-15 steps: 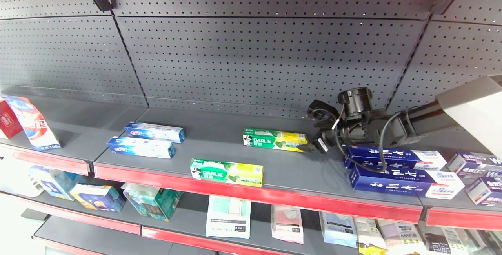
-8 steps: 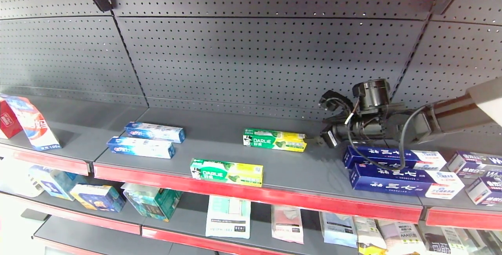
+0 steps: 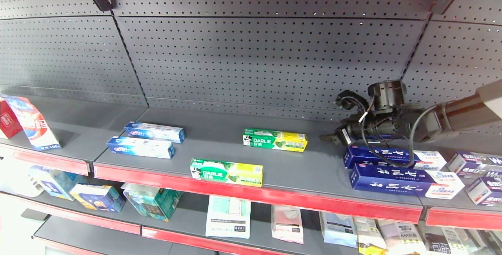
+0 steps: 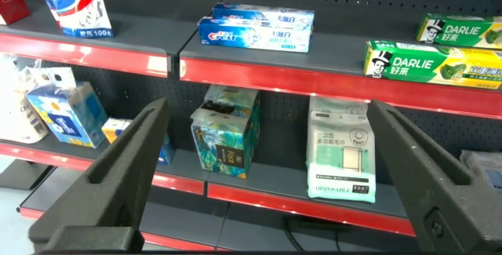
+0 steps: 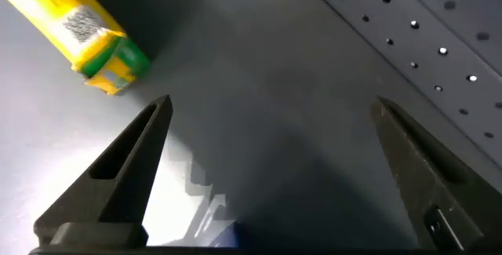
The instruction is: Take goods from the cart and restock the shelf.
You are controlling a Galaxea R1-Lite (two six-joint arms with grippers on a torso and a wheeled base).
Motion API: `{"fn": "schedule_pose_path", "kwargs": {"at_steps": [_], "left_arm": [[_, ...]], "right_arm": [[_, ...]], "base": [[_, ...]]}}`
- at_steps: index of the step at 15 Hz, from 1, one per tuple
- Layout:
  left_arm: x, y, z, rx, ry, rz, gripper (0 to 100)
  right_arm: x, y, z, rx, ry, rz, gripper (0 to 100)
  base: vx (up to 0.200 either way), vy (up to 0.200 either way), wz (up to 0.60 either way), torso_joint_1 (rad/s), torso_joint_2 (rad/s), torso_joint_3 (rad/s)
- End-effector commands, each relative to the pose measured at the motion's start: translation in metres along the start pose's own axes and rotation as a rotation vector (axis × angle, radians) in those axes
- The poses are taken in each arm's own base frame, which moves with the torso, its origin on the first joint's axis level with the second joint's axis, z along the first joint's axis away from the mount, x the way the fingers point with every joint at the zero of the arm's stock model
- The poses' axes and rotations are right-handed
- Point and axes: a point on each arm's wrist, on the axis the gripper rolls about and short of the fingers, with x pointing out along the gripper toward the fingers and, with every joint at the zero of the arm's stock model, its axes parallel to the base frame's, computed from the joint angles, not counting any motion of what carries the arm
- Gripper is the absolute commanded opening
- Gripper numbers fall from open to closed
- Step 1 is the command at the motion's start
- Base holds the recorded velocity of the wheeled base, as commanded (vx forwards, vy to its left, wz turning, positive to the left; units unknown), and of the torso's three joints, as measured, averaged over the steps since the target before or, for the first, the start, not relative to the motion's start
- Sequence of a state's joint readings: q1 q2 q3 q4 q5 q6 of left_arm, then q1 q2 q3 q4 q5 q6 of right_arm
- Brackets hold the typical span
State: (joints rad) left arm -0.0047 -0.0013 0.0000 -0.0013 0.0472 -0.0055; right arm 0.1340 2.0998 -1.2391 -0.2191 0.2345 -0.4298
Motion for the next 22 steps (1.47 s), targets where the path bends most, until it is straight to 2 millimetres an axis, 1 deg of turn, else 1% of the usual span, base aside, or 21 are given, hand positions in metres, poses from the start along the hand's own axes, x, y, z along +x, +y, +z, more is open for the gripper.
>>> {"fn": "schedule_pose_path", "kwargs": {"at_steps": [1,4,6,10,14,22], "left_arm": [[0.000,0.000,0.000,-0.001,0.001,0.000,100],[0.000,0.000,0.000,-0.001,0.001,0.000,100],[0.000,0.000,0.000,-0.001,0.001,0.000,100],[0.000,0.000,0.000,-0.001,0.001,0.000,100],[0.000,0.000,0.000,-0.001,0.001,0.000,100],[0.000,0.000,0.000,-0.001,0.001,0.000,100]], "right_arm": [[0.011,-0.003,-0.001,0.002,0.004,-0.003,100],[0.017,0.005,0.006,-0.006,-0.011,0.016,100],[0.022,0.011,0.004,-0.007,0.000,0.031,100],[0.025,0.013,0.003,-0.006,0.005,0.037,100],[0.028,0.024,0.010,0.017,0.000,0.040,100],[0.033,0.033,0.015,0.012,-0.006,0.053,100]], "base": [[0.000,0.000,0.00,0.000,0.00,0.000],[0.000,0.000,0.00,0.000,0.00,0.000],[0.000,0.000,0.00,0.000,0.00,0.000],[0.000,0.000,0.00,0.000,0.00,0.000],[0.000,0.000,0.00,0.000,0.00,0.000],[0.000,0.000,0.00,0.000,0.00,0.000]]}}
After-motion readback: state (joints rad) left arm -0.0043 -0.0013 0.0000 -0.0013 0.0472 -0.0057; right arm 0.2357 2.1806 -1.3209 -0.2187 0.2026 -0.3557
